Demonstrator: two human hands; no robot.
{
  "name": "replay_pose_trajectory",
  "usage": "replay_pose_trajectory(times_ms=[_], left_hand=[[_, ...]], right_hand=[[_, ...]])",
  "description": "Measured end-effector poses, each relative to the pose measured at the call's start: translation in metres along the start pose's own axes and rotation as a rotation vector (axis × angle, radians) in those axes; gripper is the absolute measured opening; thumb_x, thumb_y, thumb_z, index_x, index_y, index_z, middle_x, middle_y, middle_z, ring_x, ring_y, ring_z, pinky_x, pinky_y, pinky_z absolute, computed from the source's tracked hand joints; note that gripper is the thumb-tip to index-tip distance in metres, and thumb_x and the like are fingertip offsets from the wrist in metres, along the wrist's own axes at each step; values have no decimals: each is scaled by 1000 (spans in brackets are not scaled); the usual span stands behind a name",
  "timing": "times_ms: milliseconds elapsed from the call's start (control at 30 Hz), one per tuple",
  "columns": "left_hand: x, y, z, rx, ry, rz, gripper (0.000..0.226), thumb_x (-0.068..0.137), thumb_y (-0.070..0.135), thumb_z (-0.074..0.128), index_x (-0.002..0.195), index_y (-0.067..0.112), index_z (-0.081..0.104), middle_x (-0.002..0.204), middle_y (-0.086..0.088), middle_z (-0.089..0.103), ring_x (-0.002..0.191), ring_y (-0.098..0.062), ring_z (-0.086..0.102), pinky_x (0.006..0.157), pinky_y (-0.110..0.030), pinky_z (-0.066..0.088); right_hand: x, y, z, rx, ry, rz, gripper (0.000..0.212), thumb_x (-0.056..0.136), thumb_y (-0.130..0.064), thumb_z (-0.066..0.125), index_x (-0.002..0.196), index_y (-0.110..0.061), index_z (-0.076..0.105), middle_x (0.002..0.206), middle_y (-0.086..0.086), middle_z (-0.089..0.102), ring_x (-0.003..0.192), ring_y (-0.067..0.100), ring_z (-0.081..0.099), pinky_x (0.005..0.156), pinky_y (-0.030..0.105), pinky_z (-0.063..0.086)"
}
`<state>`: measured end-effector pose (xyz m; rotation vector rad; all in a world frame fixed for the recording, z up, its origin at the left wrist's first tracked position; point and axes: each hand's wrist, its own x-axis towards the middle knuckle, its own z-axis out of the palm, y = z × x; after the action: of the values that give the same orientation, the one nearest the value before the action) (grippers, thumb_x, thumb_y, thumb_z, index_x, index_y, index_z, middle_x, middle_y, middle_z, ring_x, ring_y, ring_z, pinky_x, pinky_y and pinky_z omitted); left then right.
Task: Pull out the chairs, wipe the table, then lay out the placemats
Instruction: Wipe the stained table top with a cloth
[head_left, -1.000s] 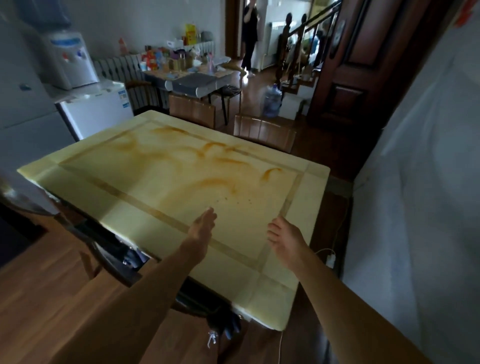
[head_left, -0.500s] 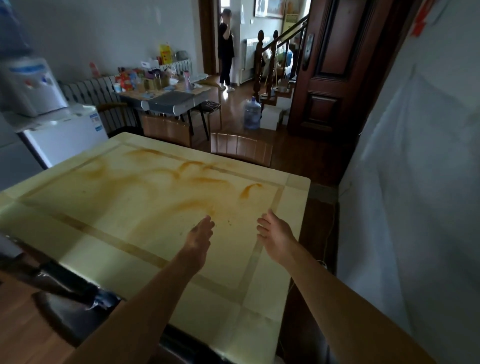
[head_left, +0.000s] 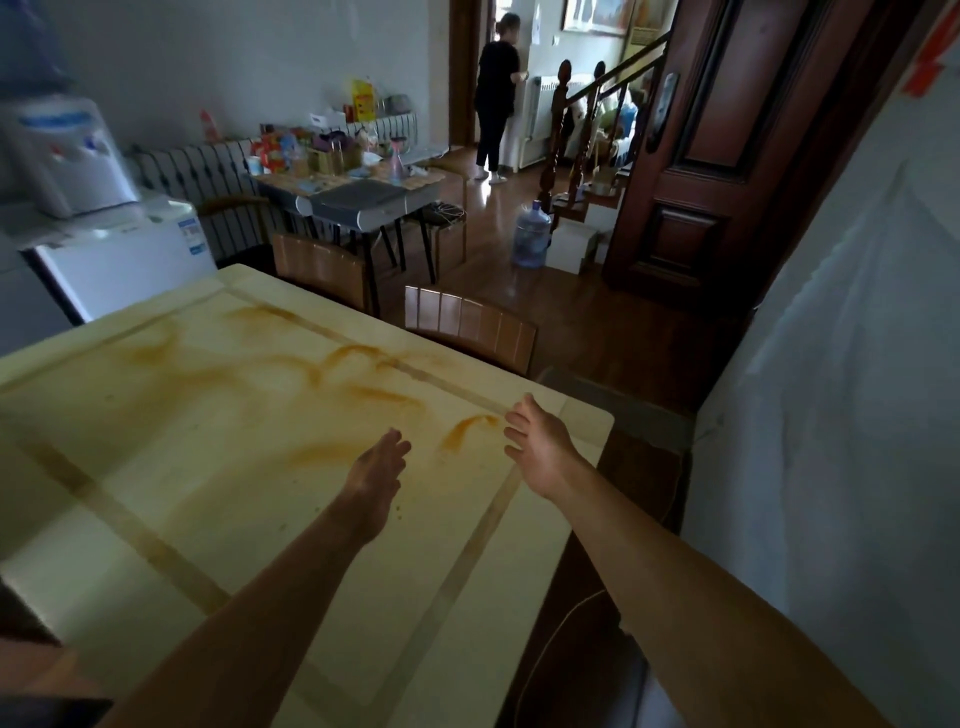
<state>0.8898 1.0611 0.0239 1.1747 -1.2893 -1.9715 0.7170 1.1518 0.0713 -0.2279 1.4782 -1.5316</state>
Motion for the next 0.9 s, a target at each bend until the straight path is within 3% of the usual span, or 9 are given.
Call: replay_pose_trajectory(times_ms=[533,733,833,900], left_hand=[[93,23,89,9,34,39,53,101,38,32,145,9,30,150,-8,36,140,-26,29,114,-40,20],[196,38,175,-65,116,54,50,99,38,38,141,10,38,146,-7,42,137,-25,34,109,-36,24],[240,56,230,-55,126,48,53,99,41,35,144,12,33,149,-6,39,140,-25,30,112,-38,21],[260,67,261,-55,124,35,48,100,41,33,139,15,40,142,-1,46,136,-20,34,111,-36,24]], right_hand=[[97,-48,-63,5,-51,-27,55,101,-42,32,145,-9,33,149,7,40,137,23,37,112,37,31],[205,-114,-117,-23,-144,-54,56,103,-40,26,149,-8,23,154,8,29,143,24,28,117,37,23],[257,-149,-149,-33,-169,-33,58,103,-41,27,150,-9,22,155,8,29,143,24,26,117,37,22],[283,-167,-167,-33,-177,-8,58,102,-41,29,150,-9,23,154,8,31,142,24,27,115,38,23]])
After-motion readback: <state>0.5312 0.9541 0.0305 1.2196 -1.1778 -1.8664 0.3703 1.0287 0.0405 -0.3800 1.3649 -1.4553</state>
